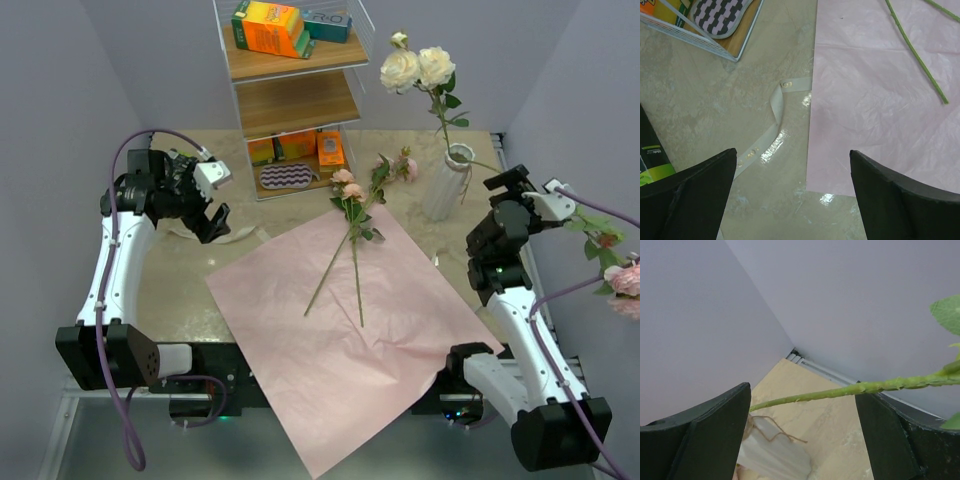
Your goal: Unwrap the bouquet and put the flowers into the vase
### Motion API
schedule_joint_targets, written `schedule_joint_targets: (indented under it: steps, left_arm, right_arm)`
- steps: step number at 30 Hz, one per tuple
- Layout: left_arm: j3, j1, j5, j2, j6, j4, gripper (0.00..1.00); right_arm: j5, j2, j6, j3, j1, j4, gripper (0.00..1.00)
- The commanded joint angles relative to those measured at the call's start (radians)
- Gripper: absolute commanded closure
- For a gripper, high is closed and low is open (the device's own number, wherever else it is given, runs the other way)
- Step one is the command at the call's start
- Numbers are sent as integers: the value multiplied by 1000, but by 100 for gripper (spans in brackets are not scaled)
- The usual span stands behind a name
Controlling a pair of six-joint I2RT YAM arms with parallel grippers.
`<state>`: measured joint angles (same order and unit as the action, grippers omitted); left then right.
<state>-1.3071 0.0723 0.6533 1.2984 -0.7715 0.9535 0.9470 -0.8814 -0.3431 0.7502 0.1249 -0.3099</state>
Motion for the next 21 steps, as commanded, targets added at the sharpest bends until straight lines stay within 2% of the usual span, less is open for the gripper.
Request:
schedule_joint_targets:
  steps: [1,10,21]
  left_arm:
    - [-44,12,-1,-19,-18,7,1]
    - [-57,14,2,-10,-15,8,0]
    - [-58,14,14,-1,1,2,1]
  right_arm:
    - [-8,2,18,-28,-47,-123,12]
    - [-138,-16,102,-38,-77,-308,14]
    - [-312,-68,231,120,-76,-333,21]
